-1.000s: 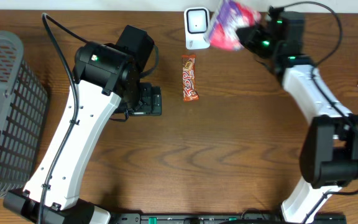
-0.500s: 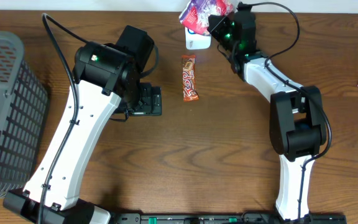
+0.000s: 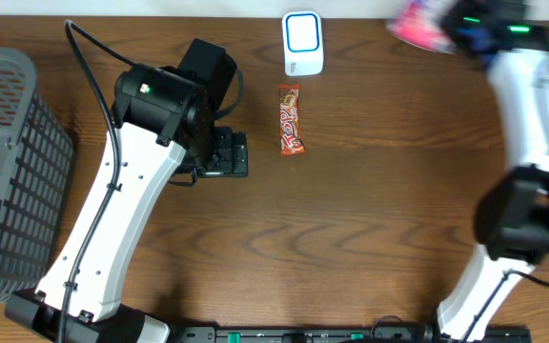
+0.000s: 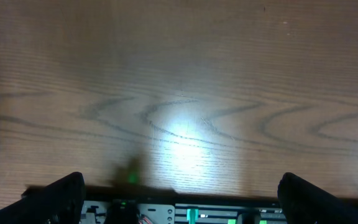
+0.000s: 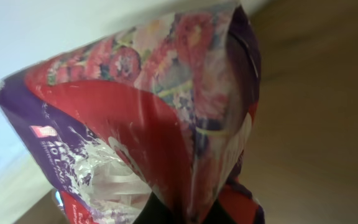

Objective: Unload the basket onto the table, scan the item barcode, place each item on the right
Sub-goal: 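Swing the purple bag to the right table edge and release it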

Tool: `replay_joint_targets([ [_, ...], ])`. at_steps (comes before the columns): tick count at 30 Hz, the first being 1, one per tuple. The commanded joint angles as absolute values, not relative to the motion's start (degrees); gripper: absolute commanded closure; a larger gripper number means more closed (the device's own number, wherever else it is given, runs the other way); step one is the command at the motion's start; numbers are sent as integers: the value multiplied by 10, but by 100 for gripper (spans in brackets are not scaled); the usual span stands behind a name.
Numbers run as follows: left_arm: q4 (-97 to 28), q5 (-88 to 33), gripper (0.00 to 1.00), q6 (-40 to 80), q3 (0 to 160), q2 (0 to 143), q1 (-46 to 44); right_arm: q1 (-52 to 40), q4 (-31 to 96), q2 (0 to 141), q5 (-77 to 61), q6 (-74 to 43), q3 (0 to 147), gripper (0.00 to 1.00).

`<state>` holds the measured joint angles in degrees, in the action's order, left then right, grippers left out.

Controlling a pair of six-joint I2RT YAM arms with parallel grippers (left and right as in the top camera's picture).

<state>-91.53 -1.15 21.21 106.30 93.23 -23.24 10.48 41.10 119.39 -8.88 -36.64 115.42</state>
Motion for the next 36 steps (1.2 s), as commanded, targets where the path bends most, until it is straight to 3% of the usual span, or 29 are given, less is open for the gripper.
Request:
replay_joint_targets([
  [1,-918,-8,2,217,1063,933,-229,187,469,1179,-79,-276,1161,99],
  [8,-918,-8,2,217,1063,933,-229,327,568,1180,22,-186,1154,99],
  [15,-918,-8,2,217,1063,933,-229,397,548,1182,61,-159,1153,98],
  [17,-918,-8,2,217,1063,933,-229,406,540,1185,95,-156,1152,91],
  [18,-918,-8,2,217,1063,933,-229,413,532,1187,102,-149,1151,76],
  [19,-918,-8,2,217,1063,933,-229,416,527,1189,98,-141,1150,68],
  [25,-918,-8,2,217,1063,933,-229,418,522,1209,94,-117,1150,33],
  [29,-918,-8,2,217,1063,933,-229,414,538,1217,26,-109,1150,28],
  [36,-918,-8,2,217,1063,933,-229,382,557,1216,-261,-35,1151,25],
])
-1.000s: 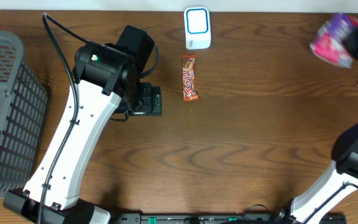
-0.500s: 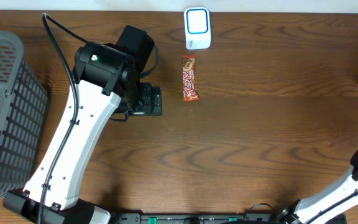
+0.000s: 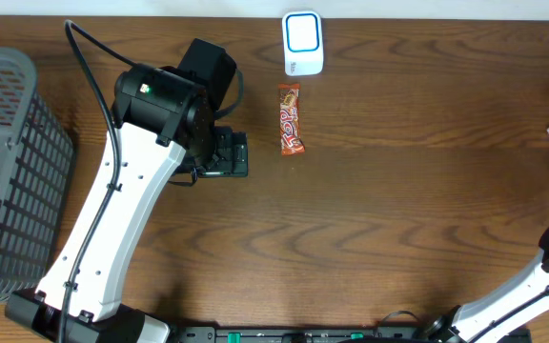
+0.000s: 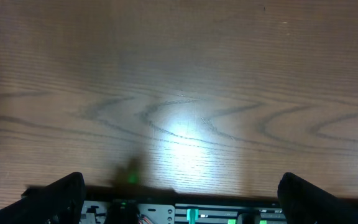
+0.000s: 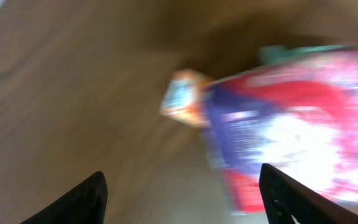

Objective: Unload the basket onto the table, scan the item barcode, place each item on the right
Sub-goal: 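Swing the purple bag to the right table edge and release it, then reach the right gripper to the red candy bar and grasp it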

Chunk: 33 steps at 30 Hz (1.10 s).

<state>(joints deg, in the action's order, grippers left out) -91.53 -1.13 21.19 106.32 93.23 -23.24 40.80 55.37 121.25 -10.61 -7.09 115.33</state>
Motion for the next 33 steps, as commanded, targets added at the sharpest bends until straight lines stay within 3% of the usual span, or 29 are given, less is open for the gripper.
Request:
replay_joint_targets([
  [1,-918,-8,2,217,1063,933,-229,370,557,1216,-299,-35,1151,24],
  [6,-918,-8,2,217,1063,933,-229,282,566,1216,-368,-34,1151,15],
  [7,-918,-8,2,217,1063,933,-229,267,568,1216,-368,-30,1151,12],
  [8,-918,-8,2,217,1063,933,-229,239,573,1216,-367,-29,1151,1],
  [17,-918,-8,2,217,1063,933,-229,-13,570,1219,-350,-29,1149,1],
  [22,-918,-8,2,217,1063,933,-229,-157,522,1241,-131,-176,1148,1],
  [29,-918,-8,2,217,1063,933,-229,-288,509,1300,84,-302,1148,1],
  [31,-918,-8,2,217,1063,933,-229,-304,510,1313,96,-321,1148,4],
  [33,-918,-8,2,217,1063,933,-229,-318,506,1327,95,-331,1148,18],
])
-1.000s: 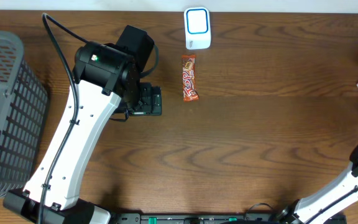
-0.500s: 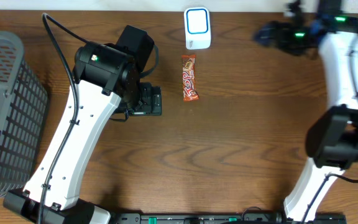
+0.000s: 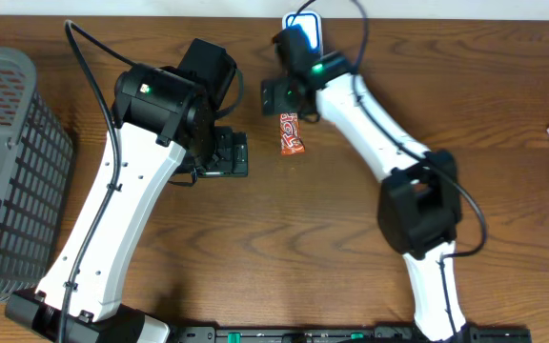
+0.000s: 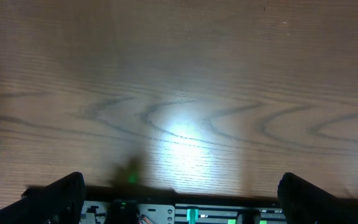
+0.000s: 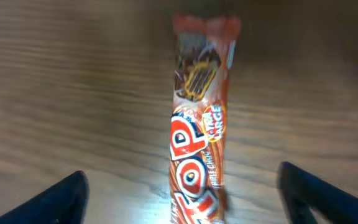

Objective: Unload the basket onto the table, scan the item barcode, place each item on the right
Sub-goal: 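Reach the right gripper to the red candy bar and grasp it, then lift the red candy bar and turn it toward the scanner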

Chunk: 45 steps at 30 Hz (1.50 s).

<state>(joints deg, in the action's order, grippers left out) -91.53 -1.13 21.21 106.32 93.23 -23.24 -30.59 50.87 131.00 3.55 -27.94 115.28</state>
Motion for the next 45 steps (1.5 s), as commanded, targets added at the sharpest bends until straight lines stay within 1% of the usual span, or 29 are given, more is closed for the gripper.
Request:
replay_joint_targets([
  [1,-918,-8,2,217,1063,933,-229,-324,505,1336,96,-332,1148,22],
  [3,-918,-8,2,217,1063,933,-229,-330,506,1350,99,-332,1148,30],
  [6,-918,-8,2,217,1063,933,-229,-333,514,1364,115,-332,1148,37],
  [10,-918,-8,2,217,1063,933,-229,-333,519,1379,132,-332,1147,38],
  [13,-918,-8,2,217,1063,933,-229,-331,515,1390,135,-332,1147,44],
  [19,-918,-8,2,217,1063,933,-229,-329,513,1408,134,-332,1147,63],
  [21,-918,-8,2,217,1063,933,-229,-329,512,1408,134,-332,1147,66],
  [23,-918,-8,2,217,1063,933,-229,-329,512,1408,134,-332,1147,75],
  [25,-918,-8,2,217,1063,933,-229,-329,513,1408,134,-332,1147,97],
  [26,-918,-8,2,217,1063,933,-229,-329,517,1408,132,-332,1147,99],
  [29,-918,-8,2,217,1063,933,-229,-329,535,1402,114,-327,1148,99],
  [33,-918,-8,2,217,1063,933,-229,-314,607,1342,63,-296,1170,99],
  [36,-918,-8,2,217,1063,933,-229,-298,643,1280,-25,-248,1174,99],
  [40,-918,-8,2,217,1063,933,-229,-269,711,1200,-199,-195,1174,99],
  [42,-918,-8,2,217,1063,933,-229,-260,758,1180,-253,-189,1174,99],
  [45,-918,-8,2,217,1063,933,-229,-244,824,1157,-363,-142,1174,99],
])
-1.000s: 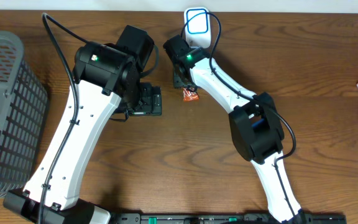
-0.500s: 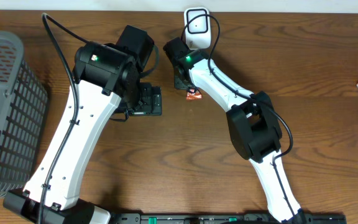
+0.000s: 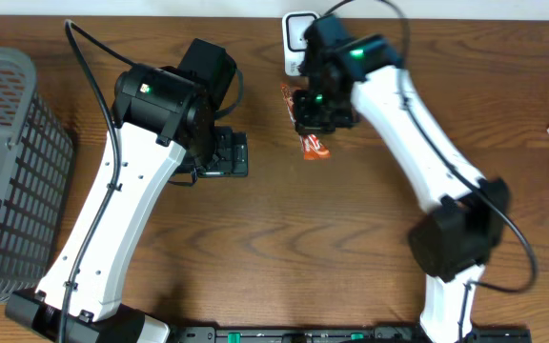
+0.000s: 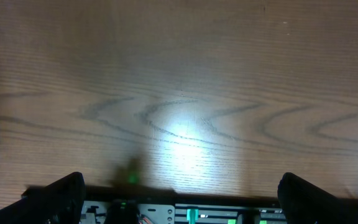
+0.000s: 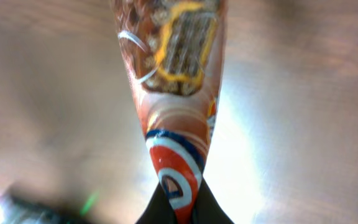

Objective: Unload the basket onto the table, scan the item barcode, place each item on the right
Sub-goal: 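Lift the red candy bar and turn it toward the scanner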

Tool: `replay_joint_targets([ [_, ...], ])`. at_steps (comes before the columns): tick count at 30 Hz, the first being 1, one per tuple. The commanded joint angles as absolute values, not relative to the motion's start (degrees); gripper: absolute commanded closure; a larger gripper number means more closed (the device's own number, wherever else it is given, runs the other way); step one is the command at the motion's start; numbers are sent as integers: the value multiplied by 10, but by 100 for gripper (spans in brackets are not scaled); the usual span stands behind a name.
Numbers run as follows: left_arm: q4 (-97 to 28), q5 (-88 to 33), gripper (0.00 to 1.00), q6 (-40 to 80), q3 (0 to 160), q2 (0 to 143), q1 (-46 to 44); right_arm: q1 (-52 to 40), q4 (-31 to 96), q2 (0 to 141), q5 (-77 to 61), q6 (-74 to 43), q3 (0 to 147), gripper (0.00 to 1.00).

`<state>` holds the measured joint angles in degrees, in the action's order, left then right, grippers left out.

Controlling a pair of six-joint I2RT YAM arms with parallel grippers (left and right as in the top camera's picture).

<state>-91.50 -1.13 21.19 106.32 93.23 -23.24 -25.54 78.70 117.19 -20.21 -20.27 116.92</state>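
Observation:
An orange candy bar (image 5: pixel 179 74) is pinched at its near end by my right gripper (image 5: pixel 180 208), which is shut on it. From overhead the bar (image 3: pixel 314 145) sticks out below the right gripper (image 3: pixel 318 112), in front of the white scanner (image 3: pixel 296 33) at the table's back edge. The scanner is partly hidden by the arm. My left gripper (image 4: pixel 179 190) is open over bare wood with nothing between its fingers (image 4: pixel 58 194). Seen from overhead, the left gripper (image 3: pixel 225 152) sits to the left of the bar.
A grey mesh basket (image 3: pixel 8 162) stands at the left edge of the table. A purple-red bag and a small orange packet lie at the far right edge. The wooden table (image 3: pixel 284 238) stretches across the front.
My right gripper was open just above the candy bar lying on the table. Now it is shut on the bar's end, and the bar sits slightly to the right and tilted. The left arm has not moved.
First my right gripper held a flowery red and purple bag at the back right. Then that bag lay at the right edge with the gripper open. Later the gripper hovered open over the candy bar, and now it grips the bar. The left gripper stayed open throughout.

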Motion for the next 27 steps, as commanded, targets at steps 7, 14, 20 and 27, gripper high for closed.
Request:
replay_joint_targets([
  [7,-918,-8,2,217,1063,933,-229,-184,969,1147,-560,-141,1173,99],
  [14,-918,-8,2,217,1063,933,-229,-146,973,1146,-666,-238,1172,99],
  [20,-918,-8,2,217,1063,933,-229,-138,973,1146,-676,-237,1172,99],
  [27,-918,-8,2,217,1063,933,-229,-138,964,1147,-618,-237,1172,98],
])
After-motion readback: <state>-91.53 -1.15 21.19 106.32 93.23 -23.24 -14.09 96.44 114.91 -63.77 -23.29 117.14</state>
